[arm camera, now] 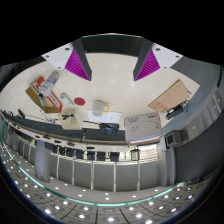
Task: Pour water
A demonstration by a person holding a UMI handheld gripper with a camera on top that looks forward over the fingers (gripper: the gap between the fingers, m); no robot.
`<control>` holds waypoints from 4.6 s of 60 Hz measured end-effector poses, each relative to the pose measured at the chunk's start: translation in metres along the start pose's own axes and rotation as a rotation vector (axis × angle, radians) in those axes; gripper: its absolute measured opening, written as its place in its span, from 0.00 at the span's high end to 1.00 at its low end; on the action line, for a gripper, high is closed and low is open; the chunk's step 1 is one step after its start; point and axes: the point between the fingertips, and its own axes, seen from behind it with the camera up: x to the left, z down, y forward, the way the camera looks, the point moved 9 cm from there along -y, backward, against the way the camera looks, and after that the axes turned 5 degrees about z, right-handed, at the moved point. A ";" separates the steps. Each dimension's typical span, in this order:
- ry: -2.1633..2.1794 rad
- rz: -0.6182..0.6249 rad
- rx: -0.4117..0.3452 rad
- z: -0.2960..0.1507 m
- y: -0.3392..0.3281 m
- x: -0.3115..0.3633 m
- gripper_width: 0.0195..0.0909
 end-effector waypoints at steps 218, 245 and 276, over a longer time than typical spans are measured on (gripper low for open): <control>-0.041 -0.044 -0.158 -0.119 0.438 -0.203 0.67; -0.014 -0.081 -0.151 -0.072 0.457 -0.212 0.50; -0.073 0.097 -0.012 -0.074 0.327 -0.185 0.06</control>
